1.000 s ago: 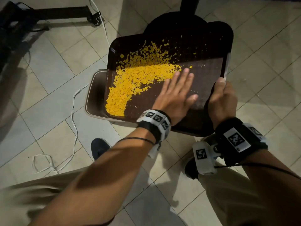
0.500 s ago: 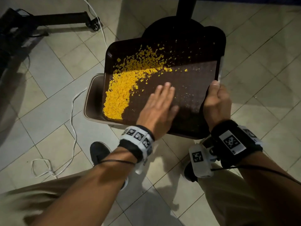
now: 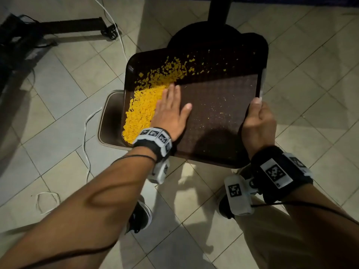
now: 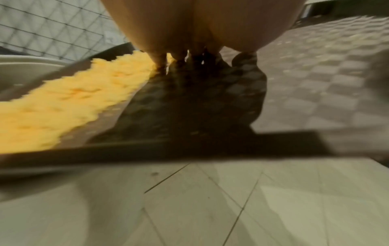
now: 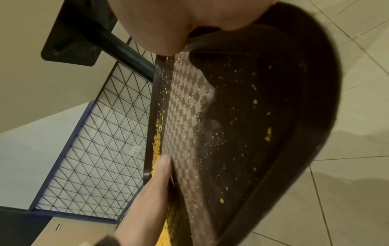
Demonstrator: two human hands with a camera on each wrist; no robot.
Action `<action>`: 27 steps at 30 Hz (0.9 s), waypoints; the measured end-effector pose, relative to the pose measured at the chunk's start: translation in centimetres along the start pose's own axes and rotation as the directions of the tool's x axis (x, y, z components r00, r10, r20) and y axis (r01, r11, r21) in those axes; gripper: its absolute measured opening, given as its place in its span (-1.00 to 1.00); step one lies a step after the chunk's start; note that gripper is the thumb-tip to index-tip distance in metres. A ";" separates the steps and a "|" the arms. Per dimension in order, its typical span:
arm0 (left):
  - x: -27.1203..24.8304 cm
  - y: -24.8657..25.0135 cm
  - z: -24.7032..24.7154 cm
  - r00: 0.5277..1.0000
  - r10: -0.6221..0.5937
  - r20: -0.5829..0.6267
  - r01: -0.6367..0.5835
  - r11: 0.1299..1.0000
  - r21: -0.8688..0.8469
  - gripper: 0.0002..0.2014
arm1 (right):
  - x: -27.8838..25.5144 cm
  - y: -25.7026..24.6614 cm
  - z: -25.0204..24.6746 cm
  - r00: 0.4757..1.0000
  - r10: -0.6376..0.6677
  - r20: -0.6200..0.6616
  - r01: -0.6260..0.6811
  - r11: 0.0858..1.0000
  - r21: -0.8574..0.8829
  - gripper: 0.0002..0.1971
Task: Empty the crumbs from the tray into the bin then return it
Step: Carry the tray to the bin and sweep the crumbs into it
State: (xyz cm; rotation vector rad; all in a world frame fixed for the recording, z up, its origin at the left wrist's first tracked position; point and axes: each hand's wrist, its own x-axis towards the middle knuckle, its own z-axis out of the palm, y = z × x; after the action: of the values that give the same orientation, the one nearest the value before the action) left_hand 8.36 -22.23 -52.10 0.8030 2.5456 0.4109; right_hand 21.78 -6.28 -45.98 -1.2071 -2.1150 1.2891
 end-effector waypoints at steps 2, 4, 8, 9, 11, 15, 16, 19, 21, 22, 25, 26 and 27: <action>-0.9 -1.8 -0.1 0.997 -0.069 0.018 0.069 0.997 -0.021 -0.31 | 0.0 -0.1 -0.1 1.000 0.004 -0.004 -0.004 1.000 0.018 -0.60; -1.7 -1.5 -0.5 0.999 -0.053 0.004 0.053 0.998 -0.022 -0.33 | -0.1 -0.1 0.0 1.000 0.001 -0.004 -0.001 1.000 0.030 -0.62; -2.3 4.4 -0.8 0.970 0.241 -0.041 -0.241 0.970 0.015 -0.38 | -0.2 -0.1 0.3 1.000 0.012 -0.006 -0.012 0.999 0.043 -0.61; -2.1 6.2 -0.6 0.947 0.320 -0.038 -0.320 0.947 0.018 -0.39 | -0.2 -0.2 0.4 1.000 0.016 -0.005 -0.016 0.999 0.042 -0.62; -1.0 9.1 -0.4 0.898 0.439 -0.035 -0.437 0.898 0.053 -0.41 | -0.2 -0.3 0.3 1.000 0.006 -0.004 -0.006 1.000 0.010 -0.63; 2.3 10.6 -1.5 0.899 0.436 -0.028 -0.430 0.894 0.127 -0.39 | -0.2 -0.6 0.1 1.000 0.011 -0.004 -0.011 0.999 -0.039 -0.61; 3.1 10.2 -1.9 0.919 0.392 -0.034 -0.387 0.916 0.110 -0.37 | -0.2 -0.6 0.0 1.000 0.022 -0.004 -0.022 0.999 -0.042 -0.61; 4.0 6.9 -2.5 0.975 0.221 -0.023 -0.219 0.973 0.080 -0.32 | 0.0 -0.6 -0.2 0.999 0.047 0.001 -0.047 0.998 -0.044 -0.62; 3.3 3.8 -2.6 0.996 0.093 0.006 -0.093 0.989 0.117 -0.28 | 0.0 -0.6 -0.3 0.999 0.046 0.001 -0.046 0.998 -0.041 -0.61; 2.8 2.3 -2.5 0.999 0.030 0.028 -0.033 0.991 0.127 -0.27 | 0.0 -0.6 -0.3 0.999 0.047 0.001 -0.047 0.998 -0.034 -0.61; 1.1 -0.3 -2.2 0.999 -0.031 0.019 0.029 0.992 0.125 -0.29 | 0.0 -0.7 -0.3 0.998 0.064 0.012 -0.064 0.998 0.019 -0.64; 0.8 -0.1 -2.1 1.000 0.005 -0.013 -0.003 0.991 0.132 -0.31 | 0.0 -0.7 -0.3 0.998 0.066 0.013 -0.066 0.997 0.028 -0.64; 0.7 0.6 -2.1 0.997 0.060 -0.041 -0.054 0.989 0.139 -0.33 | 0.0 -0.7 -0.2 0.998 0.064 0.012 -0.064 0.997 0.033 -0.64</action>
State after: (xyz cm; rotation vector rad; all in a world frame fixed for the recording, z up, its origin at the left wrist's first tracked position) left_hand 7.11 -21.68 -50.30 0.9288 2.6201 0.2760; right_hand 21.61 -6.34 -45.29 -1.2658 -2.0694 1.3565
